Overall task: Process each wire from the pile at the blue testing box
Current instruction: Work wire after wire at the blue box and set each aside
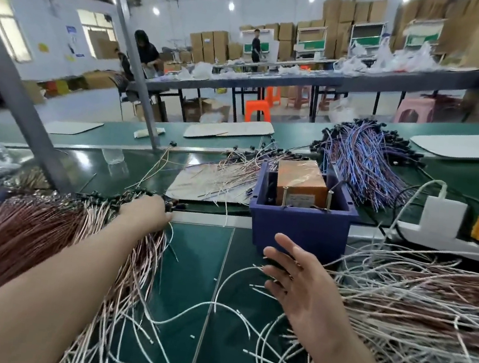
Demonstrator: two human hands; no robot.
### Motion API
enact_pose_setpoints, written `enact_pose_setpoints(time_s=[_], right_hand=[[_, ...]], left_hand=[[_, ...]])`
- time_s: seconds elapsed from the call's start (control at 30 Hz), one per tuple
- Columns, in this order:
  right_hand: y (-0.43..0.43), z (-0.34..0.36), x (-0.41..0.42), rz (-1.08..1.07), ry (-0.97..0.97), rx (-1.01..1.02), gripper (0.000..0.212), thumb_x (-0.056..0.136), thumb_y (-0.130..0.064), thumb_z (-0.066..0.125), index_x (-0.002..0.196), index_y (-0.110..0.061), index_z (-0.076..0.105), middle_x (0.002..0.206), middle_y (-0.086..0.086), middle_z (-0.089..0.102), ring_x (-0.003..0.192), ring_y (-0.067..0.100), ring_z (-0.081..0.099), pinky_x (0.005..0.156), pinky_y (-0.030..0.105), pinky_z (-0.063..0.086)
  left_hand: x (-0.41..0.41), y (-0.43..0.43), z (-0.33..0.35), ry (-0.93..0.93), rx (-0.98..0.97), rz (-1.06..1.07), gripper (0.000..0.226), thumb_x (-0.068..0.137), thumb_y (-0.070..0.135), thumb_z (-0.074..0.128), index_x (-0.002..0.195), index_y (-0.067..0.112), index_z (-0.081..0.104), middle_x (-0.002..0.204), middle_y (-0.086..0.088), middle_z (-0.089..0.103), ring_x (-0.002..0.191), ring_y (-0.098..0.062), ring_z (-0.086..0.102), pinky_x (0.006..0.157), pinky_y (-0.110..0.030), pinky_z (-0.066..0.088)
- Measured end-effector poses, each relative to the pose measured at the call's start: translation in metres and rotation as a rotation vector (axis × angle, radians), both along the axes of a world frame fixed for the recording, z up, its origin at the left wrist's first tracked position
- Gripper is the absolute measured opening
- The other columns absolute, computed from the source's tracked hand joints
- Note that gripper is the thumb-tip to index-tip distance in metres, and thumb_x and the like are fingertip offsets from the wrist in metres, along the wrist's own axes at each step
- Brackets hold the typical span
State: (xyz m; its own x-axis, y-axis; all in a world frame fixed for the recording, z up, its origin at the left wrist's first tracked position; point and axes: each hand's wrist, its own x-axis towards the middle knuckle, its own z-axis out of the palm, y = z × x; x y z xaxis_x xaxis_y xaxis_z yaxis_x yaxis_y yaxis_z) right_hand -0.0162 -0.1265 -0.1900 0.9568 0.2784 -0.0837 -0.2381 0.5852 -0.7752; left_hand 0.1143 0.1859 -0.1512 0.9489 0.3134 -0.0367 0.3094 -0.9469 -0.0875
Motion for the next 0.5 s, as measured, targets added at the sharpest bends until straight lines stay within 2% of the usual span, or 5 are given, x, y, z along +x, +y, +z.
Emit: enact_pose_setpoints(time_s=[0.1, 0.17, 0.33, 0.4, 0.5], right_hand=[[0.000, -0.001, 0.000, -0.008, 0.000, 0.003, 0.036, 0.081, -0.039, 0.059, 0.107, -0.026, 0.080, 0.114, 0.008, 0.075, 0.084, 0.016, 0.072, 0.085, 0.036, 0.052], [0.001, -0.001, -0.001, -0.012, -0.001, 0.001, 0.037, 0.080, -0.038, 0.060, 0.109, -0.025, 0.079, 0.113, 0.008, 0.075, 0.084, 0.016, 0.072, 0.085, 0.036, 0.052], [0.001, 0.000, -0.001, -0.019, -0.001, -0.004, 0.039, 0.087, -0.034, 0.058, 0.120, -0.019, 0.073, 0.112, 0.009, 0.076, 0.082, 0.016, 0.071, 0.084, 0.036, 0.052], [0.000, 0.001, -0.002, -0.018, 0.004, 0.005, 0.035, 0.091, -0.032, 0.056, 0.118, -0.020, 0.075, 0.112, 0.009, 0.076, 0.082, 0.017, 0.071, 0.084, 0.036, 0.052], [-0.003, 0.002, -0.004, 0.044, -0.012, -0.001, 0.036, 0.086, -0.039, 0.059, 0.113, -0.024, 0.078, 0.116, 0.008, 0.074, 0.085, 0.017, 0.071, 0.083, 0.035, 0.055]], left_hand=[[-0.003, -0.012, -0.009, -0.098, -0.089, 0.128, 0.019, 0.099, 0.022, 0.051, 0.107, 0.008, 0.062, 0.123, -0.015, 0.065, 0.110, -0.034, 0.063, 0.095, -0.041, 0.047], [-0.004, -0.012, -0.005, -0.191, -0.297, 0.217, 0.027, 0.098, 0.017, 0.048, 0.115, 0.000, 0.061, 0.123, -0.019, 0.064, 0.108, -0.035, 0.063, 0.089, -0.040, 0.049], [-0.024, -0.007, 0.043, -0.567, -0.798, 0.326, 0.035, 0.102, 0.026, 0.042, 0.117, -0.004, 0.054, 0.096, -0.015, 0.061, 0.068, -0.019, 0.048, 0.066, -0.032, 0.042], [-0.037, -0.012, 0.074, -0.748, -0.852, 0.245, 0.026, 0.103, 0.027, 0.044, 0.109, 0.005, 0.056, 0.101, -0.012, 0.063, 0.064, -0.013, 0.043, 0.063, -0.032, 0.040], [-0.067, -0.039, 0.129, -1.040, -0.978, -0.069, 0.015, 0.106, 0.027, 0.047, 0.098, 0.019, 0.057, 0.092, -0.001, 0.060, 0.063, -0.007, 0.048, 0.058, -0.023, 0.042]])
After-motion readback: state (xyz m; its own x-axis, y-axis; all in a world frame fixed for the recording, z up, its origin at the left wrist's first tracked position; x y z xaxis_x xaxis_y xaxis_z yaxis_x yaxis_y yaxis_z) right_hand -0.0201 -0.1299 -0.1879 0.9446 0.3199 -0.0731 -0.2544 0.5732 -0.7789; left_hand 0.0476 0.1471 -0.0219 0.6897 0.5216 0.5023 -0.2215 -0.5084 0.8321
